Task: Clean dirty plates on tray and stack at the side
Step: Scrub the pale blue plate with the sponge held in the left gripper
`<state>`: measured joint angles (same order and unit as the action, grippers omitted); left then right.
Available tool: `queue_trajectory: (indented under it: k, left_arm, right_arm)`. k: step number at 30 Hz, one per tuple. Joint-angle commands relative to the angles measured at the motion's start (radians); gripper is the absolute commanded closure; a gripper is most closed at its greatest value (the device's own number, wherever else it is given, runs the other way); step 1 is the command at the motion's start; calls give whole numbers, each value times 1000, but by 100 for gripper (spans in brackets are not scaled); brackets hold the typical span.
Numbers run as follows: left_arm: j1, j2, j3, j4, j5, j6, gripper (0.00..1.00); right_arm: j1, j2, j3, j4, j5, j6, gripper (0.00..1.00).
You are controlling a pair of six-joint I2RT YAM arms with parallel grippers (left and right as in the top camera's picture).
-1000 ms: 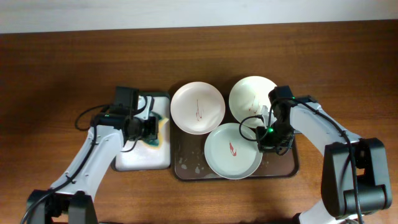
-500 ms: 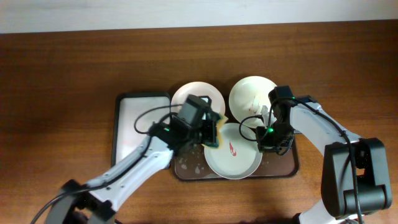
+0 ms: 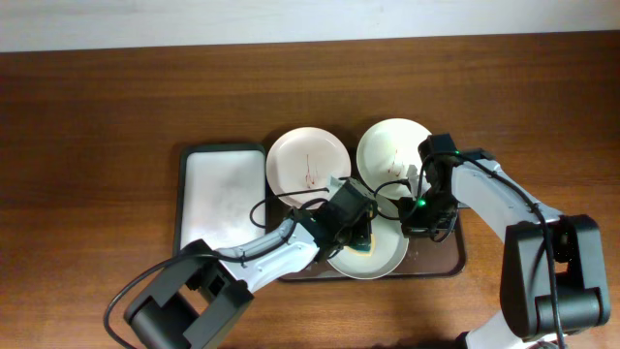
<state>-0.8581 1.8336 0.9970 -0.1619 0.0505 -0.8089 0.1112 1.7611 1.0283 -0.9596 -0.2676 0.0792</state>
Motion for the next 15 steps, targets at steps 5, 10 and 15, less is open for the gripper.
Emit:
queue_trajectory:
  k: [5, 10, 15]
  left_arm:
    - [-55, 74, 14, 56, -51, -9, 100]
    - [-71, 74, 14, 75, 82, 8, 100]
    - [-71, 74, 14, 35, 134, 71, 100]
  right_arm:
    - [7, 8, -9, -1, -13, 7, 96]
    - [7, 8, -9, -1, -13, 7, 96]
    - [7, 8, -9, -1, -13, 7, 96]
